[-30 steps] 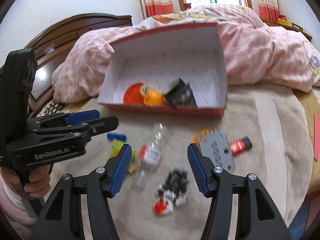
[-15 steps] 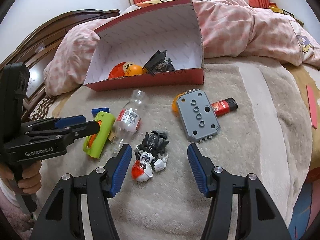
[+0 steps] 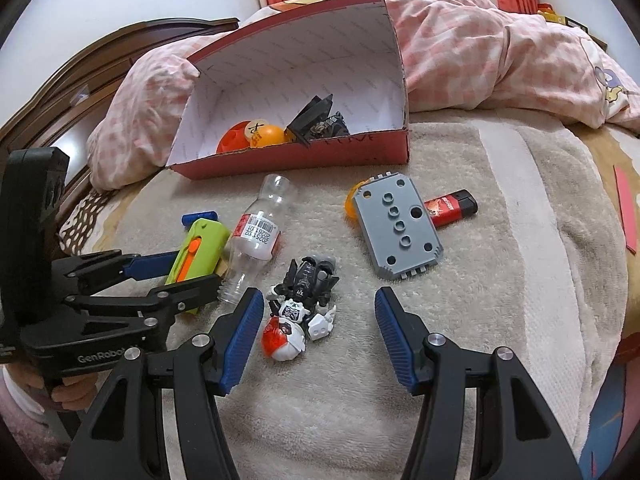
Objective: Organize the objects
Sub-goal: 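Withdraw both grippers from the box toward the remaining toys, then grasp the green toy with orange slider with the left gripper while the right grasps the clear bottle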
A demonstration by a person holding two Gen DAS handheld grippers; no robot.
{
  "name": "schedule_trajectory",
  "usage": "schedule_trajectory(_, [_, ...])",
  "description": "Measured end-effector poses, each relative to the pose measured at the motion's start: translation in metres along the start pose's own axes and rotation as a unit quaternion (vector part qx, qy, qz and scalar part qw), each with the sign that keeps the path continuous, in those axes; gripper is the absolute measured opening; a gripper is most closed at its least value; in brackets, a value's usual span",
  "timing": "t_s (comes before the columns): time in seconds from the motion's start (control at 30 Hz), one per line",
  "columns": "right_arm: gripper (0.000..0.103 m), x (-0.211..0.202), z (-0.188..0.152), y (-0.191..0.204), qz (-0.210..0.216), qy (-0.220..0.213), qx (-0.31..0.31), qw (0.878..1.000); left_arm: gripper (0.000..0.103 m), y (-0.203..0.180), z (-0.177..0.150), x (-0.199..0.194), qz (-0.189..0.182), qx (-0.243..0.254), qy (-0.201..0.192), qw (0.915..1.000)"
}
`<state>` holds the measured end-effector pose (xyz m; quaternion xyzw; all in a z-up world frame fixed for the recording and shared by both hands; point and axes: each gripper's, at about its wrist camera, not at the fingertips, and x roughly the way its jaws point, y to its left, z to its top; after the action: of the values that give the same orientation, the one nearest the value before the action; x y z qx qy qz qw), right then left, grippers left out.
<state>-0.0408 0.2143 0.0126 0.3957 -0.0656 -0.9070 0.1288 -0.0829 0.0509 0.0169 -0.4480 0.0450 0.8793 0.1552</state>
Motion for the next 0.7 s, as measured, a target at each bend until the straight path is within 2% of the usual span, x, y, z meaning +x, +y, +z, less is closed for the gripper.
schedule_trajectory(0.03, [0.059,0.0,0.0,0.001,0.0,0.0,-0.001,1.0,0.053,0.001,0.0,0.0,-0.001,0.001,-0.001,1.0])
schedule_trajectory(0.1, [0.059,0.0,0.001,0.002,0.0,0.001,-0.003,1.0,0.048,0.002,-0.001,-0.001,-0.004,0.002,-0.004,1.0])
schedule_trajectory(0.13, [0.059,0.0,0.001,0.002,0.0,0.001,-0.004,1.0,0.041,0.003,-0.001,-0.002,-0.006,0.002,-0.005,1.0])
schedule_trajectory(0.17, [0.059,0.001,0.001,0.003,0.0,0.002,-0.004,1.0,0.04,0.004,-0.001,-0.003,-0.006,0.0,-0.006,1.0])
schedule_trajectory(0.53, [0.059,0.01,0.026,0.022,0.016,0.0,-0.013,1.0,0.039,0.031,-0.007,-0.019,0.005,-0.03,-0.028,0.9992])
schedule_trajectory(0.7, [0.059,0.028,0.043,0.034,0.028,0.004,-0.01,1.0,0.038,0.042,-0.014,-0.012,0.011,-0.047,-0.018,0.9987])
